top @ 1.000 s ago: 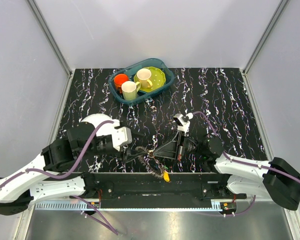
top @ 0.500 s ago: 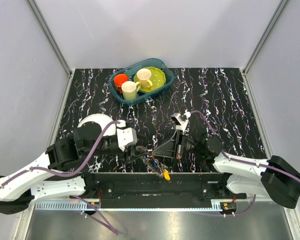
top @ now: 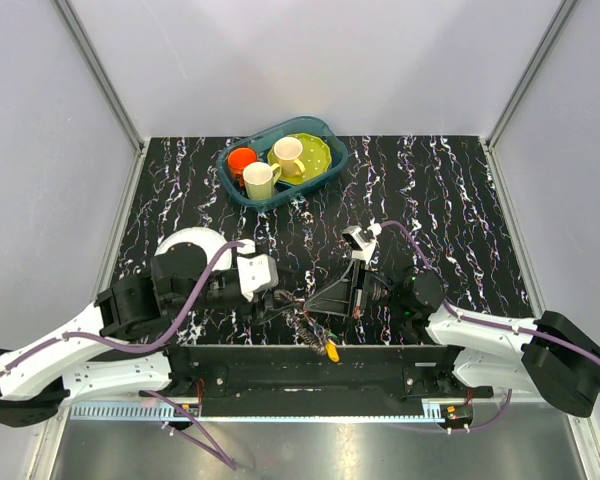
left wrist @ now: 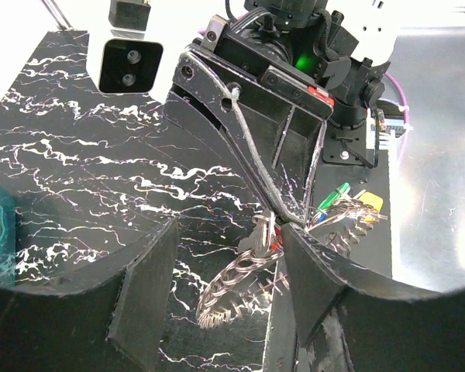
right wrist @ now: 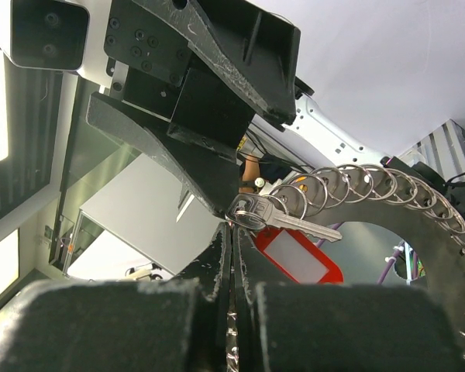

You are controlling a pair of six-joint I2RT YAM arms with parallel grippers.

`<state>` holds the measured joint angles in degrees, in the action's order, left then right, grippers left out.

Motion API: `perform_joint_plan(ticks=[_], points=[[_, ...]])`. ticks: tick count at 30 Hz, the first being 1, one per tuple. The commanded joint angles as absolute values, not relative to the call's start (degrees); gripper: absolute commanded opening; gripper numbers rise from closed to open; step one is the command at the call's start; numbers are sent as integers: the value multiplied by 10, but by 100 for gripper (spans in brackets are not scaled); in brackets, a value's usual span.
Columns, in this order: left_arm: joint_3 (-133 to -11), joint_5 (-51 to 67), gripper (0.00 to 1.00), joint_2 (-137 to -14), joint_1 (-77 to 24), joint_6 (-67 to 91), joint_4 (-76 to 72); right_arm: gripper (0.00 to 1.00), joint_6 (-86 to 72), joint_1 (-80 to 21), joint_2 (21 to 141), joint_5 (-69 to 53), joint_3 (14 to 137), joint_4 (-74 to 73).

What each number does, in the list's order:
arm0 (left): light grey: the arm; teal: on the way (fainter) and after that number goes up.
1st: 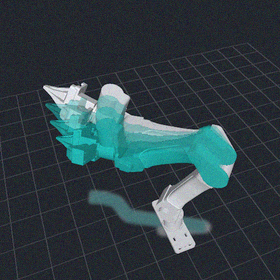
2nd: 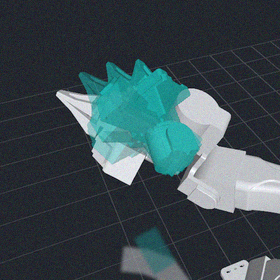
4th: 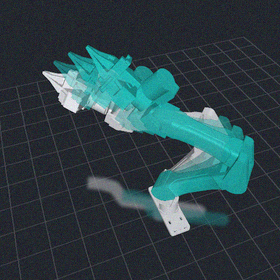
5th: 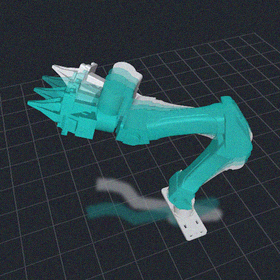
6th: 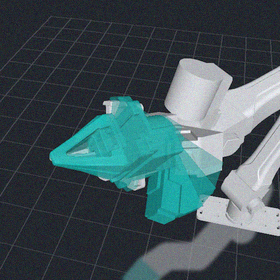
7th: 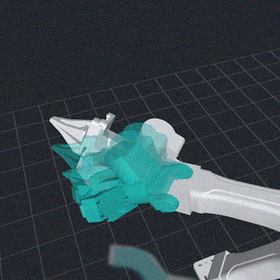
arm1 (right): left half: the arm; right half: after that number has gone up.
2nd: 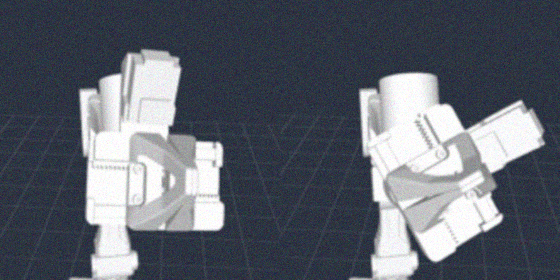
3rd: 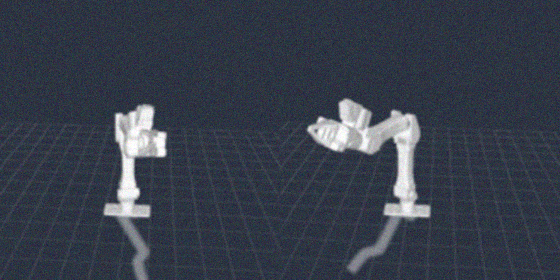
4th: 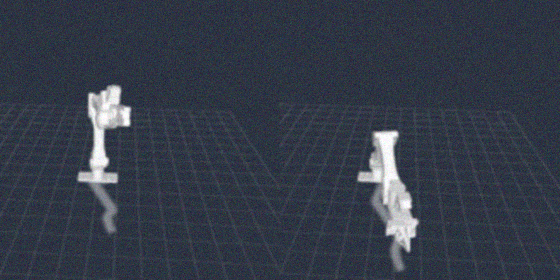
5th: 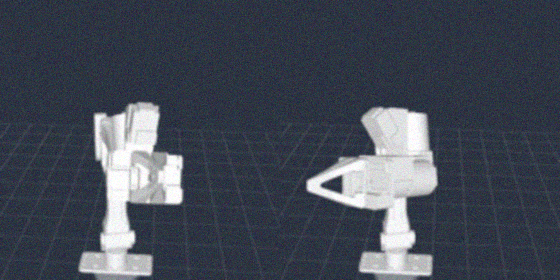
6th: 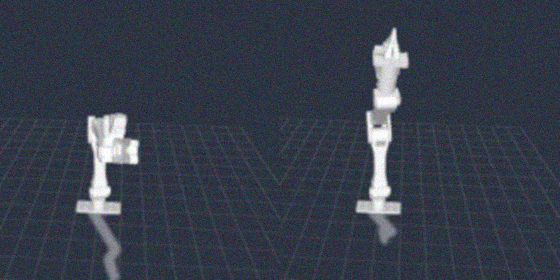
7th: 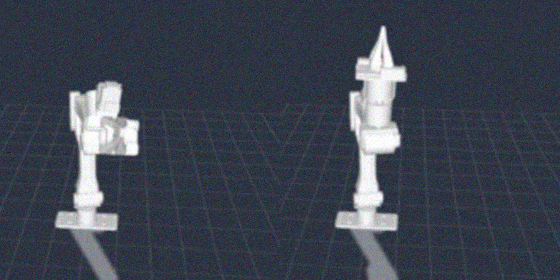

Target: Remove the keys from the keyring

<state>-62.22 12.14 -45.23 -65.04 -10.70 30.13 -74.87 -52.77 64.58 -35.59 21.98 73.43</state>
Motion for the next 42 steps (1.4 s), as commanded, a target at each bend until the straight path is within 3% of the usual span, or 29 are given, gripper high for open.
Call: perform_joint_plan(ticks=[1,13,42], points=[[-639,96,61,-436,-651,-116,295,0,-754,-532,639,-356,243,879],[-639,70,61,-410,-651,-120,323,0,-753,-532,640,-355,246,878],[-669,98,59,-487,-652,-120,303,0,-743,-533,667,-354,244,880]])
